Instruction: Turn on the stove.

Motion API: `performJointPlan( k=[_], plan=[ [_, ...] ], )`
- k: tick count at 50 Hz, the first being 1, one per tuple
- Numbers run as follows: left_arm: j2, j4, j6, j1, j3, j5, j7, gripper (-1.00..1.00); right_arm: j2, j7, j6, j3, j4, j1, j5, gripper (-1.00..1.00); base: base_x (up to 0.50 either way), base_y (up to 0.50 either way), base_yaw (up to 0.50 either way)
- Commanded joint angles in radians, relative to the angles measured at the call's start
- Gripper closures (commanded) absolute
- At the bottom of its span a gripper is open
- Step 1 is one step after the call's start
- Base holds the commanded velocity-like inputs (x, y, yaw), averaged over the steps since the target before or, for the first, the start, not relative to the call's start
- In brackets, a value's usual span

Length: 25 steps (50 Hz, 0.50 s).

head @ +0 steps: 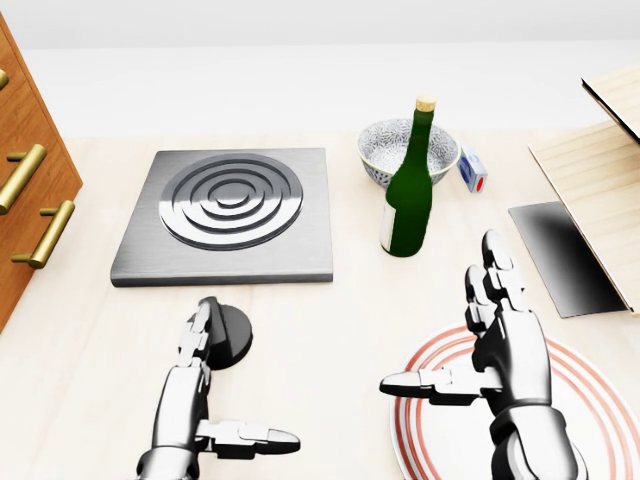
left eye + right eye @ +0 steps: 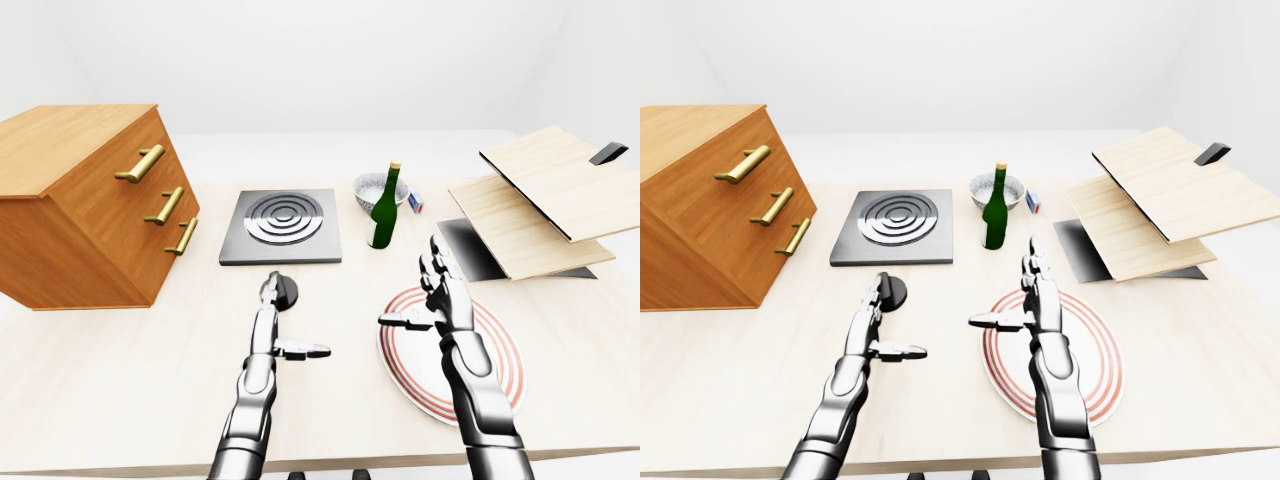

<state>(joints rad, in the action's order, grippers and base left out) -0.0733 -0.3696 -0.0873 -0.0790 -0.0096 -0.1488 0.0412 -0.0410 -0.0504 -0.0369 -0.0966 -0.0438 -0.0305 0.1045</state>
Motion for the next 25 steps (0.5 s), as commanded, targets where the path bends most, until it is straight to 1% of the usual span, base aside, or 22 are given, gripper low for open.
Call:
performJointPlan(
  k=[1, 12, 18, 21, 22, 23, 24, 25],
  plan=[
    [-0.069, -0.159, 0.000, 0.032, -0.198, 0.012, -0.079, -1.00, -0.009, 0.007, -0.022, -0.017, -0.005, -0.015, 0.020, -1.00, 0.00, 0.00, 0.00],
    [-0.072, -0.099, 0.000, 0.065, -0.234, 0.005, -0.092, -1.00, -0.012, 0.010, -0.031, -0.022, -0.005, -0.022, 0.029, -1.00, 0.00, 0.00, 0.00],
    [-0.074, -0.107, 0.000, 0.032, -0.226, 0.005, -0.091, -1.00, -0.012, 0.010, -0.034, -0.023, -0.011, -0.019, 0.032, -1.00, 0.00, 0.00, 0.00],
    [-0.073, -0.088, 0.000, -0.014, -0.205, 0.004, -0.086, -1.00, -0.012, 0.011, -0.034, -0.023, -0.007, -0.021, 0.032, -1.00, 0.00, 0.00, 0.00],
    [-0.066, -0.076, 0.000, -0.059, -0.182, -0.013, -0.054, -1.00, -0.012, 0.010, -0.034, -0.023, -0.008, -0.020, 0.033, -1.00, 0.00, 0.00, 0.00],
    [-0.066, -0.076, 0.000, -0.061, -0.180, -0.015, -0.052, -1.00, -0.012, 0.010, -0.034, -0.023, -0.008, -0.020, 0.033, -1.00, 0.00, 0.00, 0.00],
    [-0.055, -0.069, 0.000, -0.125, -0.136, 0.001, -0.038, -1.00, -0.013, 0.009, -0.038, -0.024, -0.016, -0.018, 0.035, -1.00, 0.00, 0.00, 0.00],
    [-0.047, -0.059, 0.000, -0.153, -0.114, 0.011, -0.029, -1.00, -0.013, 0.008, -0.040, -0.025, -0.016, -0.018, 0.036, -1.00, 0.00, 0.00, 0.00]
  ],
)
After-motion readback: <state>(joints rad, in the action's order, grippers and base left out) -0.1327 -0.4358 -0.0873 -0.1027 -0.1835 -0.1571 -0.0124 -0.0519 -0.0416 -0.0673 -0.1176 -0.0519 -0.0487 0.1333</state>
